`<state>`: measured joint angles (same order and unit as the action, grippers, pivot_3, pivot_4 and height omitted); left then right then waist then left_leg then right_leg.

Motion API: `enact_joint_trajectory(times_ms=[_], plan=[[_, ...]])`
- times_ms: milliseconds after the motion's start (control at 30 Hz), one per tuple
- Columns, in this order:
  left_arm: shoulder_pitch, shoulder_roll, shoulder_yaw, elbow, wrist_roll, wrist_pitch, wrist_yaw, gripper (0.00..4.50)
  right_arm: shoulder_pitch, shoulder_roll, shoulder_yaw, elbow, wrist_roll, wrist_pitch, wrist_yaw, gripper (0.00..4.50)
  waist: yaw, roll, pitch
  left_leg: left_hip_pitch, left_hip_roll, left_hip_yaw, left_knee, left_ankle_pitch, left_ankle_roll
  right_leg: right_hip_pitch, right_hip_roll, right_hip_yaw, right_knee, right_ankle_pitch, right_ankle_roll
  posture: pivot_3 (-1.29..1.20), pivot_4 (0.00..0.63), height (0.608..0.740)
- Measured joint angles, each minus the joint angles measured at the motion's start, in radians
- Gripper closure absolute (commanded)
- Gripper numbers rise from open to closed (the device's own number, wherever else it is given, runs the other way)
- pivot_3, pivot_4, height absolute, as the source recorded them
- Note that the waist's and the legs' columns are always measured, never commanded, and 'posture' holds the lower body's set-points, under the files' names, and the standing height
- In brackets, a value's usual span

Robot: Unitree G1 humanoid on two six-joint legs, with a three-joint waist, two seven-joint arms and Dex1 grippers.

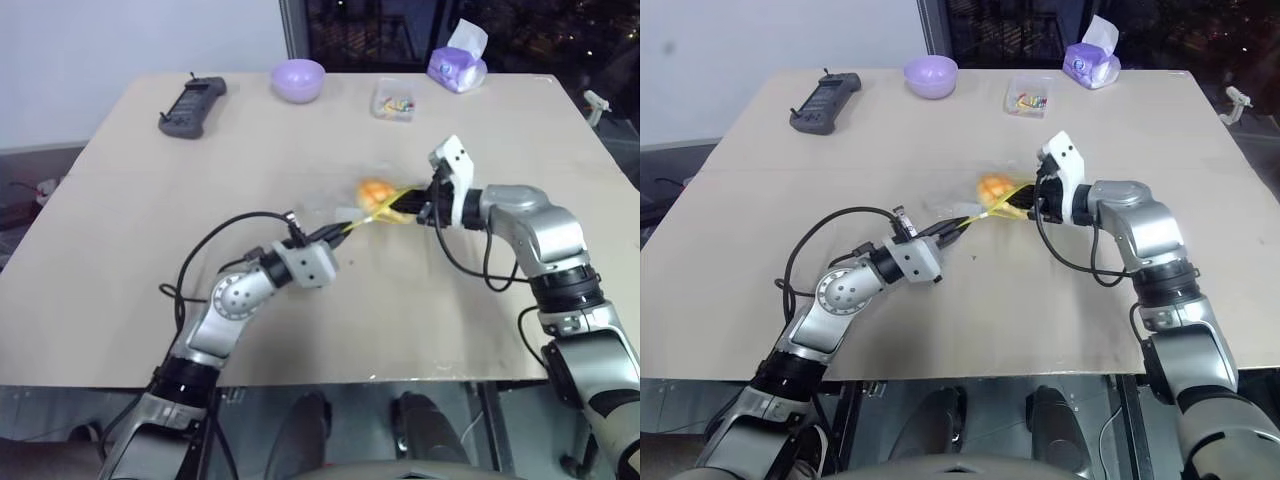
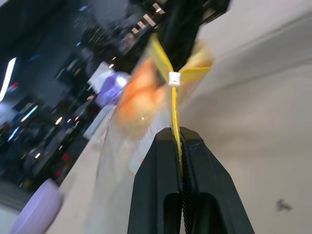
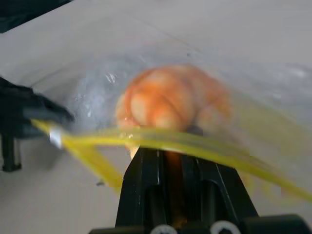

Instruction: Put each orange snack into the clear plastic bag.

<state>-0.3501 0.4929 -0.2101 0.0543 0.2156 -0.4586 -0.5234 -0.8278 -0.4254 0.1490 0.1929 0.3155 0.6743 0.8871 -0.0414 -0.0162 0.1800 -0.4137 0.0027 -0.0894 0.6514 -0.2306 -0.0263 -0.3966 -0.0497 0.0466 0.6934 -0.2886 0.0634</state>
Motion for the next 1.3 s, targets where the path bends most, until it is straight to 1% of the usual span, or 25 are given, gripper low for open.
enact_joint_trajectory(times_ms=[33,100,133,200,233,267,367,500,533,633,733,833,933,967,1033,1133,1300], plan=[[-0.003,0.0,-0.002,0.007,-0.004,-0.01,-0.008,4.5,-0.011,0.013,-0.002,0.023,-0.003,0.0,-0.014,4.46,-0.001,0.0,0.0,0.0,0.0,0.0,0.0,0.0,0.0,0.0,0.0,0.0,0.0,0.0,0.0,0.0,0.15,0.74],[-0.008,-0.006,-0.009,0.016,-0.008,-0.017,-0.019,4.5,-0.025,0.036,-0.009,0.058,-0.013,0.002,-0.05,3.56,-0.001,0.0,0.0,0.0,0.0,0.0,0.0,0.0,0.0,0.0,0.0,0.0,0.0,0.0,0.0,0.0,0.15,0.74],[-0.008,-0.014,-0.011,0.019,-0.012,-0.018,-0.022,4.5,-0.027,0.048,-0.01,0.07,-0.018,0.002,-0.072,3.28,0.0,0.0,0.0,0.0,0.0,0.0,0.0,0.0,0.0,0.0,0.0,0.0,0.0,0.0,0.0,0.0,0.15,0.74],[-0.008,-0.026,-0.015,0.025,-0.015,-0.018,-0.022,4.5,-0.027,0.056,-0.01,0.075,-0.024,0.002,-0.091,2.25,0.001,0.0,0.0,-0.001,0.0,0.0,0.0,0.0,0.0,-0.001,0.0,0.0,0.0,0.0,0.0,0.0,0.15,0.74],[-0.008,-0.029,-0.016,0.027,-0.015,-0.018,-0.021,4.5,-0.027,0.056,-0.01,0.075,-0.024,0.003,-0.095,1.92,0.001,0.0,0.0,-0.001,0.0,0.0,0.0,0.0,0.0,-0.001,0.0,0.0,0.0,0.0,0.0,0.0,0.15,0.74],[-0.008,-0.03,-0.015,0.028,-0.014,-0.018,-0.017,4.5,-0.027,0.056,-0.01,0.075,-0.025,0.005,-0.101,1.48,0.001,0.0,0.0,-0.001,0.0,0.0,0.0,0.0,0.0,-0.001,0.0,0.0,0.0,0.0,0.0,0.0,0.15,0.74],[-0.011,-0.043,-0.011,0.034,0.0,-0.008,0.015,4.5,-0.011,0.02,-0.009,0.052,-0.028,0.02,-0.092,1.48,0.004,0.0,0.0,-0.001,0.0,0.0,0.0,0.0,0.0,-0.001,0.0,0.0,0.0,0.0,0.0,0.0,0.15,0.74],[-0.019,-0.052,0.018,0.046,0.017,0.029,0.065,4.5,0.033,-0.071,-0.02,-0.015,-0.005,0.044,-0.033,1.48,0.001,0.0,0.0,-0.001,0.0,0.0,0.0,0.0,0.0,-0.001,0.0,0.0,0.0,0.0,0.0,0.0,0.15,0.74],[-0.02,-0.053,0.019,0.046,0.017,0.031,0.067,4.5,0.035,-0.076,-0.021,-0.019,-0.003,0.045,-0.029,1.48,0.001,0.0,0.0,-0.001,0.0,0.0,0.0,0.0,0.0,-0.001,0.0,0.0,0.0,0.0,0.0,0.0,0.15,0.74],[-0.024,-0.066,0.03,0.052,0.017,0.056,0.089,4.5,0.068,-0.14,-0.049,-0.059,0.026,0.063,0.016,1.48,0.001,0.0,0.0,-0.001,0.0,0.0,0.0,0.0,0.0,-0.001,0.0,0.0,0.0,0.0,0.0,0.0,0.15,0.74],[-0.025,-0.067,0.043,0.058,0.017,0.065,0.096,4.5,0.078,-0.165,-0.071,-0.069,0.032,0.069,0.024,1.48,-0.002,0.0,0.0,0.0,0.0,0.0,0.0,0.0,0.0,-0.001,0.0,0.0,0.0,0.0,0.0,0.0,0.15,0.74],[-0.026,-0.074,0.044,0.059,0.015,0.067,0.097,4.5,0.12,-0.203,-0.075,-0.102,0.037,0.06,0.045,1.48,0.003,0.0,0.0,-0.001,0.0,0.0,0.0,0.0,0.0,-0.001,0.0,0.0,0.0,0.0,0.0,0.0,0.15,0.74],[-0.026,-0.079,0.044,0.059,0.013,0.069,0.096,4.5,0.16,-0.263,-0.07,-0.103,-0.002,-0.018,0.063,1.48,0.008,0.0,0.0,-0.001,-0.001,0.0,0.0,0.0,0.0,-0.001,-0.001,0.0,-0.001,0.0,0.0,0.0,0.15,0.74],[-0.026,-0.079,0.044,0.059,0.012,0.071,0.096,4.5,0.17,-0.302,-0.055,-0.094,-0.046,-0.075,0.067,1.48,0.008,0.0,0.0,-0.001,-0.001,0.0,0.0,0.0,0.0,-0.001,-0.001,0.0,-0.001,0.0,0.0,0.0,0.15,0.74],[-0.026,-0.081,0.044,0.059,0.011,0.071,0.095,4.5,0.17,-0.325,-0.035,-0.069,-0.11,-0.155,0.059,1.48,0.005,0.0,0.0,-0.001,0.0,0.001,0.0,0.0,0.0,-0.001,-0.001,0.0,-0.001,0.0,0.0,0.0,0.15,0.74],[-0.027,-0.087,0.043,0.059,0.01,0.072,0.094,4.5,0.169,-0.321,0.013,0.006,-0.211,-0.28,0.033,1.48,-0.003,0.0,0.0,0.0,0.001,0.001,0.0,0.0,0.0,-0.001,0.0,0.0,0.0,0.0,0.0,0.0,0.15,0.74],[-0.027,-0.087,0.043,0.059,0.01,0.073,0.094,4.5,0.142,-0.267,0.044,0.049,-0.279,-0.408,0.014,1.48,-0.001,0.001,0.0,0.0,0.0,0.001,0.0,0.0,0.0,-0.001,0.0,0.001,0.0,0.0,0.0,0.0,0.15,0.74]])
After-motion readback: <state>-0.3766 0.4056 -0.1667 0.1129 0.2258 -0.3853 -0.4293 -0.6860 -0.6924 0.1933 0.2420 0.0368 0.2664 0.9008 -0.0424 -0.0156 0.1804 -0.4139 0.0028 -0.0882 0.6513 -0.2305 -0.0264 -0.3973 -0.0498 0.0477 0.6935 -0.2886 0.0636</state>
